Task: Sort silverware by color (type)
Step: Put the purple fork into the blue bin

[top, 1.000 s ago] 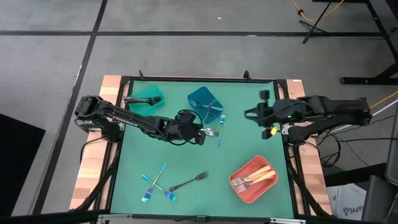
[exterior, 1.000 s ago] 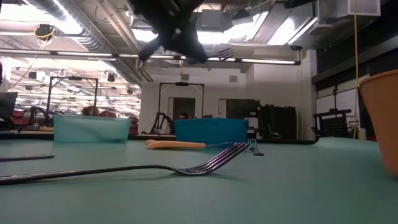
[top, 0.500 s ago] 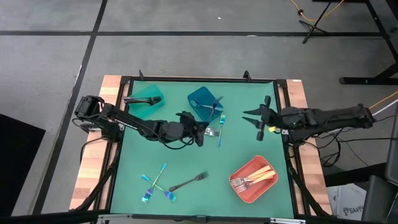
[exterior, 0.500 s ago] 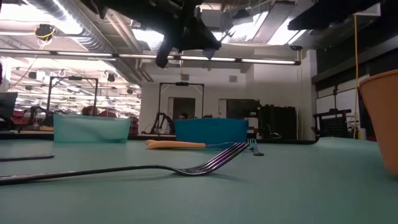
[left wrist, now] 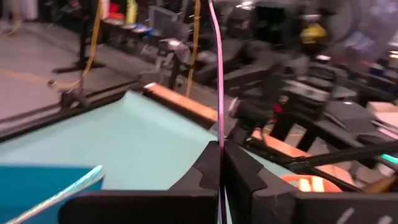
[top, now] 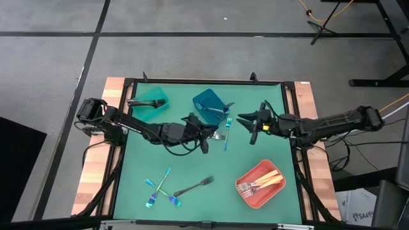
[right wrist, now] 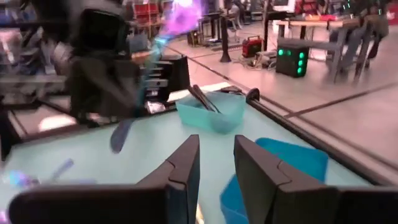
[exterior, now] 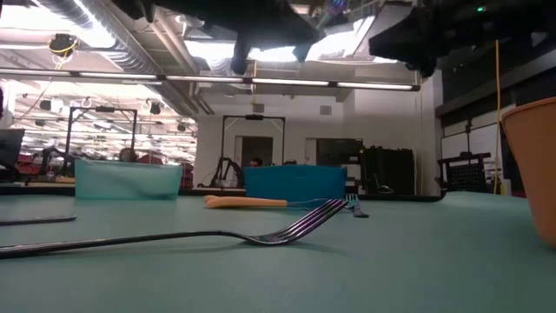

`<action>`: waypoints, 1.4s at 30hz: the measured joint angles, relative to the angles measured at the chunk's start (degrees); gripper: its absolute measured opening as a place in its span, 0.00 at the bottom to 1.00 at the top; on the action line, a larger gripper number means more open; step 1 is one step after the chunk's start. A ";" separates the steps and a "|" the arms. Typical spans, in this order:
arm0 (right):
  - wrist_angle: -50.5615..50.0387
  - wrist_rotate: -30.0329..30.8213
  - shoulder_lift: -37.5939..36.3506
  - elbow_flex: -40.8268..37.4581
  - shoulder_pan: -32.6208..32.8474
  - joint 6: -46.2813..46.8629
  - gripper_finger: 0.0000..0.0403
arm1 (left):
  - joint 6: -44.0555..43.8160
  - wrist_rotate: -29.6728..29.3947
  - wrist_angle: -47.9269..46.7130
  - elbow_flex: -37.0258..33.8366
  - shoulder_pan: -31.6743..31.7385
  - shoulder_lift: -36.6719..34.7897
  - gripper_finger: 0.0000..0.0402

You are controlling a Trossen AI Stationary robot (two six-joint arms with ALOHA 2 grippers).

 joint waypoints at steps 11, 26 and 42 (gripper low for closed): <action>13.11 -26.05 7.71 0.00 -7.89 2.24 0.22 | 8.95 7.76 4.49 0.00 0.00 -0.02 0.00; 27.63 -31.94 15.22 0.07 -7.95 2.00 0.22 | 10.65 8.01 4.67 0.00 -0.02 -0.02 0.00; 32.40 -36.79 21.21 4.77 -7.95 1.93 0.22 | 10.65 8.02 4.63 0.01 -0.02 -0.02 0.00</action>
